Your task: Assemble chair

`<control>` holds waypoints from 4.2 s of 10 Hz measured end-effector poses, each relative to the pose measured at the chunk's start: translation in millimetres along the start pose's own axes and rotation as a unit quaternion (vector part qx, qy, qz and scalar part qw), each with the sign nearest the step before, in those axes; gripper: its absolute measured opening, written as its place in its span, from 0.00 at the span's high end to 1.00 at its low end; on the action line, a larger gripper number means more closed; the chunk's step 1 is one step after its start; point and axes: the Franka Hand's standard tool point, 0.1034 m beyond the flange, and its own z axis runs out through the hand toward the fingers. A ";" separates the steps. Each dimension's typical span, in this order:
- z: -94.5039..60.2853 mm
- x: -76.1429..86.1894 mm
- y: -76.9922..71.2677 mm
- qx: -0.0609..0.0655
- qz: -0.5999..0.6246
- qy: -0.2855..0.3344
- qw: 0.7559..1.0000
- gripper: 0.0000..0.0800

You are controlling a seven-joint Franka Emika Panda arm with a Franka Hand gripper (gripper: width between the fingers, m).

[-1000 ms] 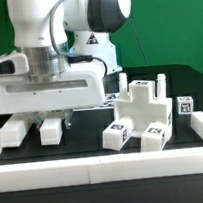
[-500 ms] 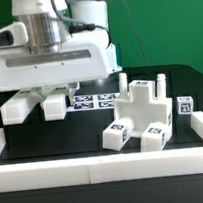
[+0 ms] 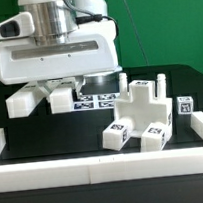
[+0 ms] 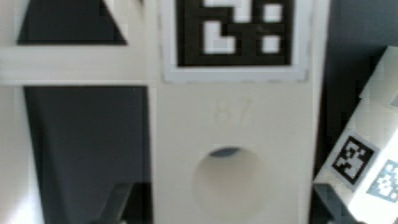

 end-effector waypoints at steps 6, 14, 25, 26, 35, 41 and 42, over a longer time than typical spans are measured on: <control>-30.9 -3.1 -28.4 0.023 0.072 -0.027 0.997 0.64; -44.3 -2.2 -55.6 0.027 0.214 -0.030 0.976 0.64; -41.3 24.5 -146.2 0.023 0.267 -0.030 0.963 0.64; -40.4 23.6 -145.2 0.023 0.268 -0.031 0.963 0.64; -38.7 34.3 -158.2 0.024 0.213 -0.025 0.976 0.64; -39.1 33.0 -158.5 0.024 0.213 -0.025 0.976 0.64; -39.4 31.1 -158.6 0.025 0.213 -0.023 0.976 0.64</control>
Offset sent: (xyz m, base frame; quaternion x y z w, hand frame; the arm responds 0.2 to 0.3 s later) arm -0.0091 0.0064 0.0359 -0.0341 -0.0355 0.0687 0.9964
